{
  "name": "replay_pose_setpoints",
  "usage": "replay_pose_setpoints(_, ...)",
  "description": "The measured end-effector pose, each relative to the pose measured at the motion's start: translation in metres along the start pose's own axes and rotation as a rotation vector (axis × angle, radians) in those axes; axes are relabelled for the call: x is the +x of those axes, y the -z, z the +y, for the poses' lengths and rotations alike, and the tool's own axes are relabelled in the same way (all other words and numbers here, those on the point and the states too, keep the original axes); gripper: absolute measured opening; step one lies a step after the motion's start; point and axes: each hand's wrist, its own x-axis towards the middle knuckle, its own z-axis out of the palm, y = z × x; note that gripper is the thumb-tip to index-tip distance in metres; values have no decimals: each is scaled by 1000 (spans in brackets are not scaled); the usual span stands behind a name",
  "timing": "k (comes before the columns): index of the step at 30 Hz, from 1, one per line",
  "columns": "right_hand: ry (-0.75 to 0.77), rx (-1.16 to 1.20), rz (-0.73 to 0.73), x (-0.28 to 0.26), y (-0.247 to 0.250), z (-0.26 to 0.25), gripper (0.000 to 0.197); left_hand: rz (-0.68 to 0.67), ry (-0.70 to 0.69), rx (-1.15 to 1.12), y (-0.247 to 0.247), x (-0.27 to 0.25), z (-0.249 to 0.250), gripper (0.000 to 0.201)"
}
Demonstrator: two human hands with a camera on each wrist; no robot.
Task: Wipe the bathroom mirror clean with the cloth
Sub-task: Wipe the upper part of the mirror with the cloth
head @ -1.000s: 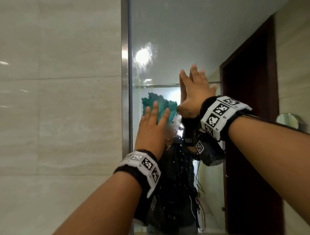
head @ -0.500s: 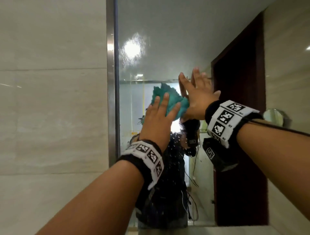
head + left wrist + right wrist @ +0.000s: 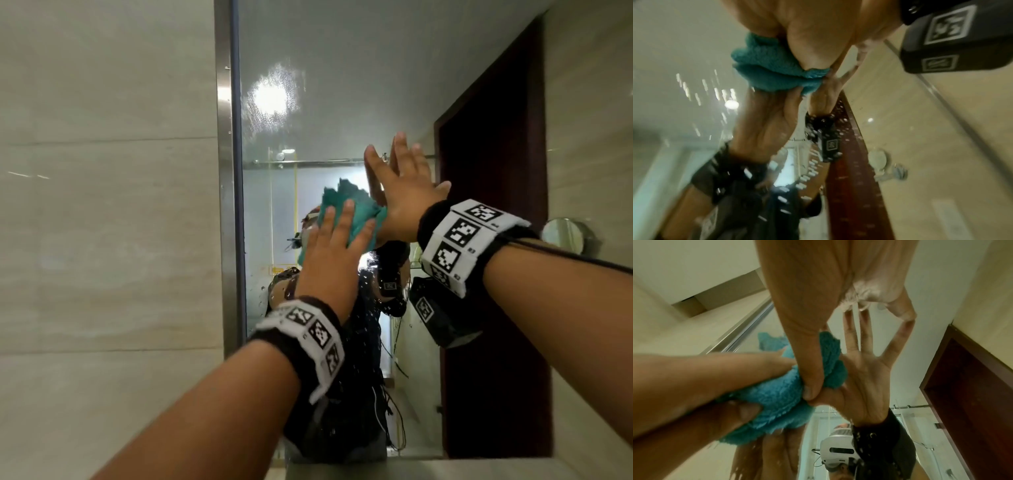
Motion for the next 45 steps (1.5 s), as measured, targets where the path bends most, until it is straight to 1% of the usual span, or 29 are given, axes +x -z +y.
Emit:
replay_pose_setpoints(2, 4, -10, -1, 0, 0, 0, 131, -46, -14, 43, -4, -3, 1, 84)
replay_pose_setpoints(4, 5, -14, 3, 1, -1, 1, 133, -32, -41, 46, 7, 12, -10, 80)
replay_pose_setpoints(5, 7, -11, 7, 1, -1, 1, 134, -5, -27, 22, 15, 22, -18, 78)
replay_pose_setpoints(7, 6, -1, 15, 1, -2, 2, 136, 52, 58, -38, 31, 39, -29, 74)
replay_pose_setpoints(9, 8, -2, 11, 1, -2, 2, 137, 102, 133, -77, 33, 41, -30, 73)
replay_pose_setpoints(10, 9, 1, 9, 1, -2, 2, 136, 111, 139, -91, 28, 35, -25, 74)
replay_pose_setpoints(12, 8, 5, 7, 0, -1, 1, 134, 72, 67, -75, 11, 14, -11, 77)
replay_pose_setpoints(14, 3, 10, -5, -2, 1, -1, 129, -42, 4, -22, -2, -7, -1, 82)
replay_pose_setpoints(15, -2, 10, -11, -3, 2, -2, 127, -86, -5, 0, -4, -11, -1, 83)
replay_pose_setpoints(17, -20, -12, -11, -4, 4, -6, 128, -105, -11, 18, 4, -4, -10, 83)
replay_pose_setpoints(19, -36, -14, -1, -6, 4, -13, 126, -69, 45, -3, 22, 9, -25, 80)
replay_pose_setpoints(22, 19, 40, 13, -5, 0, -30, 120, 43, 216, -100, 45, 26, -55, 73)
replay_pose_setpoints(24, 48, 49, -4, -4, -7, -39, 120, 108, 253, -129, 46, 21, -67, 68)
replay_pose_setpoints(26, 32, 37, 7, -1, -16, -42, 123, 126, 229, -120, 36, 1, -69, 68)
replay_pose_setpoints(29, 26, 36, 14, 2, -19, -43, 124, 78, 145, -25, 26, -26, -72, 76)
replay_pose_setpoints(32, 24, 29, 9, 1, -17, -42, 126, 59, 77, 75, 44, -6, -87, 74)
replay_pose_setpoints(34, 25, 33, 9, 0, -17, -42, 127, 87, 108, 54, 65, 19, -93, 71)
replay_pose_setpoints(36, 28, 27, 12, 0, -17, -41, 127, 128, 157, 4, 74, 36, -94, 67)
replay_pose_setpoints(39, 22, 27, 14, 1, -19, -41, 127, 231, 183, -48, 57, 38, -88, 62)
replay_pose_setpoints(40, 20, 24, 15, 2, -20, -41, 126, 240, 195, -46, 48, 34, -84, 62)
replay_pose_setpoints(43, 18, 30, 16, 3, -21, -41, 125, 195, 175, 45, 36, 22, -79, 66)
replay_pose_setpoints(45, 19, 30, 13, 3, -20, -42, 125, 175, 114, 140, 48, 27, -83, 67)
